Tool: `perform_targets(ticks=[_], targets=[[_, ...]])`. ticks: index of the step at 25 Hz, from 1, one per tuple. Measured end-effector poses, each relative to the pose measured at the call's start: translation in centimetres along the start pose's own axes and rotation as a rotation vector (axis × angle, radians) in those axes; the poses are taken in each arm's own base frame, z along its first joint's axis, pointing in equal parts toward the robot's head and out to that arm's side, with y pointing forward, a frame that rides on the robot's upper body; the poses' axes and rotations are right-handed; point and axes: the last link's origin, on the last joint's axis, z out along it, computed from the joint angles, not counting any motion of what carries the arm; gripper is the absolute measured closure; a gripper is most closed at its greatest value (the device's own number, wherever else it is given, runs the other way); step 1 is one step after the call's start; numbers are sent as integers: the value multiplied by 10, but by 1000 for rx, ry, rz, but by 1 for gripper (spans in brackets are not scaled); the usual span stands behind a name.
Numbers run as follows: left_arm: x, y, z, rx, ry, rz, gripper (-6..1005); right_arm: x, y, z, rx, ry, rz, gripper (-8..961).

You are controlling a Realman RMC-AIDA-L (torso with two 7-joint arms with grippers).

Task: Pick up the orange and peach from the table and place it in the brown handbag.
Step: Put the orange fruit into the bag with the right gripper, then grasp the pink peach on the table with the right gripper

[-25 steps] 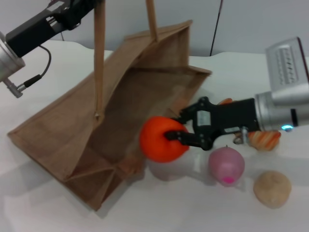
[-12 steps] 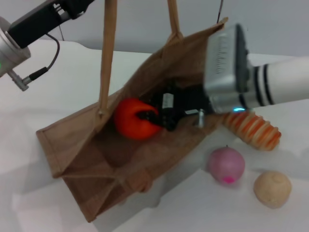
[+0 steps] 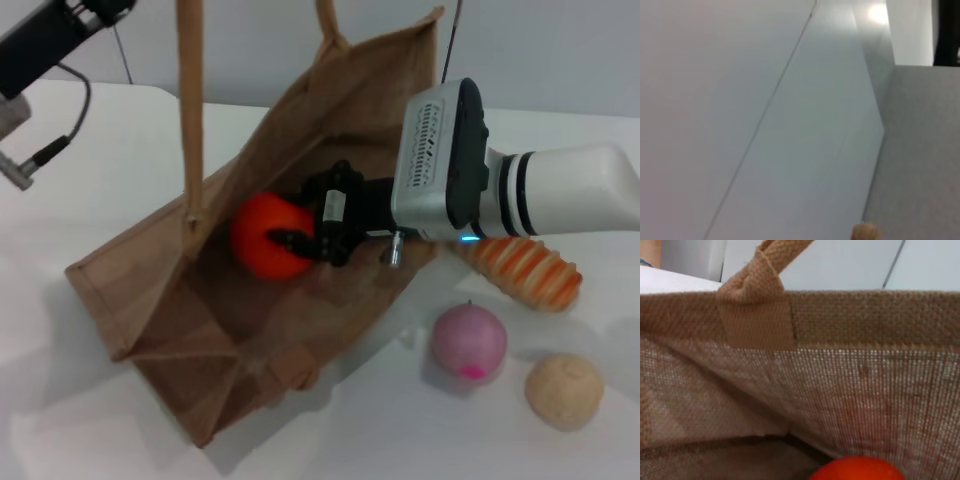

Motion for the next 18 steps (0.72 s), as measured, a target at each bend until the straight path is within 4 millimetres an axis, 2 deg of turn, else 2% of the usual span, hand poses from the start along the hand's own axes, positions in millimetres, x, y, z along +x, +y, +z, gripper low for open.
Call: perform_targets(ticks=[3, 7, 14, 18], targets=[[1, -1, -7, 26, 19, 9, 877, -1, 4, -2, -26, -26, 3, 667], [5, -4, -17, 66, 47, 23, 877, -3, 8, -14, -75, -100, 15, 508], [5, -10, -31, 152, 73, 47, 877, 13, 4, -54, -76, -196, 89, 210], [4, -14, -41, 209, 107, 63, 877, 27, -1, -81, -73, -194, 166, 212]])
